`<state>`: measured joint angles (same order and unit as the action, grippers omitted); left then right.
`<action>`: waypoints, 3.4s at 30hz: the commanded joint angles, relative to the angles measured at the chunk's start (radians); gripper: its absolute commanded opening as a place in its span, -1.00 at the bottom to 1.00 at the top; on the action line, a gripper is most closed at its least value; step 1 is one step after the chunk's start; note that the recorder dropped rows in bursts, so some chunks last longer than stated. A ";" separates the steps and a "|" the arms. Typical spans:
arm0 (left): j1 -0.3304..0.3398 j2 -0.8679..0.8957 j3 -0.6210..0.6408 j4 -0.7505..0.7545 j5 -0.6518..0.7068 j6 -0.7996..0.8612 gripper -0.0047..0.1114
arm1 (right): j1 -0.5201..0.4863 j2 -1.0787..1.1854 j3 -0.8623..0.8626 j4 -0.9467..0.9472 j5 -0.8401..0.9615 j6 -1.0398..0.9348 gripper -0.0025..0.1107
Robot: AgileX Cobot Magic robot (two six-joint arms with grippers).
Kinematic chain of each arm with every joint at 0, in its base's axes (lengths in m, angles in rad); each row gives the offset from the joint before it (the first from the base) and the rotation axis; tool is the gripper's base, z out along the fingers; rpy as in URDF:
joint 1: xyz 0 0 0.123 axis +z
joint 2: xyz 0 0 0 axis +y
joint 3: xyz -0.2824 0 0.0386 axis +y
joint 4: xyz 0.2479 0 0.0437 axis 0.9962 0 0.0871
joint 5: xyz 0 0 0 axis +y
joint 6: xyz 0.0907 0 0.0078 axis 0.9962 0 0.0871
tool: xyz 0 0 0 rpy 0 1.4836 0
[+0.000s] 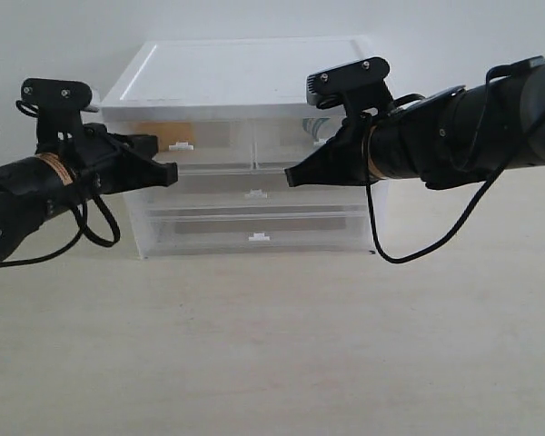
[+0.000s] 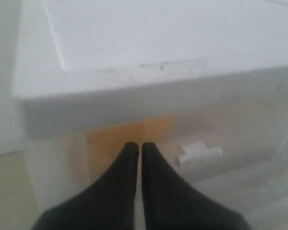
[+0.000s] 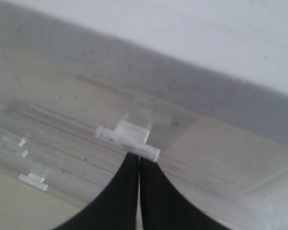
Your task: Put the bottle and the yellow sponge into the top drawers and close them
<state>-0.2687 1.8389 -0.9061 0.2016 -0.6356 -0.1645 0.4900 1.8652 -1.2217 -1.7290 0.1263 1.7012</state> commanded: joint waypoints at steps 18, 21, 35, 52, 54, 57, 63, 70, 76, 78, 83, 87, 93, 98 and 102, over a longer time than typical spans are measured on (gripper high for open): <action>0.016 -0.326 0.208 0.110 -0.074 -0.189 -0.85 | -0.013 -0.464 0.291 -0.005 -0.102 0.062 -0.96; 0.016 -0.526 0.324 0.197 -0.074 -0.228 -0.85 | -0.013 -0.658 0.413 -0.005 -0.113 0.105 -0.96; 0.016 -1.343 0.648 0.296 -0.067 -0.436 -0.85 | -0.013 -1.443 0.709 0.001 -0.253 0.195 -0.96; 0.016 -1.839 0.704 0.296 0.313 -0.522 -0.85 | -0.013 -1.853 0.839 -0.015 -0.432 0.218 -0.96; 0.016 -1.839 0.704 0.296 0.342 -0.522 -0.85 | -0.013 -1.853 0.858 -0.015 -0.420 0.218 -0.96; 0.016 -1.839 0.704 0.296 0.372 -0.516 -0.85 | -0.013 -1.853 0.895 -0.015 -0.388 0.207 -0.96; 0.016 -1.839 0.704 0.296 0.408 -0.516 -0.85 | -0.013 -1.853 1.005 -0.015 -0.285 0.209 -0.96; 0.016 -1.839 0.704 0.296 0.408 -0.516 -0.85 | -0.013 -1.853 1.137 -0.015 -0.269 0.253 -0.96; 0.016 -1.839 0.704 0.296 0.408 -0.516 -0.85 | -0.013 -1.853 1.161 -0.015 -0.276 0.238 -0.96; 0.016 -1.839 0.704 0.296 0.408 -0.516 -0.85 | -0.013 -1.853 1.161 -0.015 -0.276 0.238 -0.96; 0.016 -1.839 0.704 0.296 0.408 -0.516 -0.85 | -0.013 -1.853 1.161 -0.015 -0.287 0.238 -0.96; 0.016 -1.839 0.704 0.296 0.408 -0.516 -0.85 | -0.013 -1.853 1.161 -0.015 -0.287 0.238 -0.96; 0.018 -1.839 0.730 0.203 0.402 -0.463 -0.85 | -0.013 -1.853 1.161 -0.015 -0.287 0.238 -0.96; 0.078 -1.839 0.730 -0.037 0.418 -0.341 -0.85 | -0.013 -1.853 1.161 -0.015 -0.290 0.238 -0.96; 0.197 -1.839 0.730 -0.063 0.469 -0.362 -0.85 | -0.013 -1.853 1.161 -0.015 -0.295 0.236 -0.96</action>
<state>-0.1463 0.0011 -0.1802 0.1818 -0.2162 -0.5190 0.4796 0.0168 -0.0649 -1.7439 -0.1642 1.9446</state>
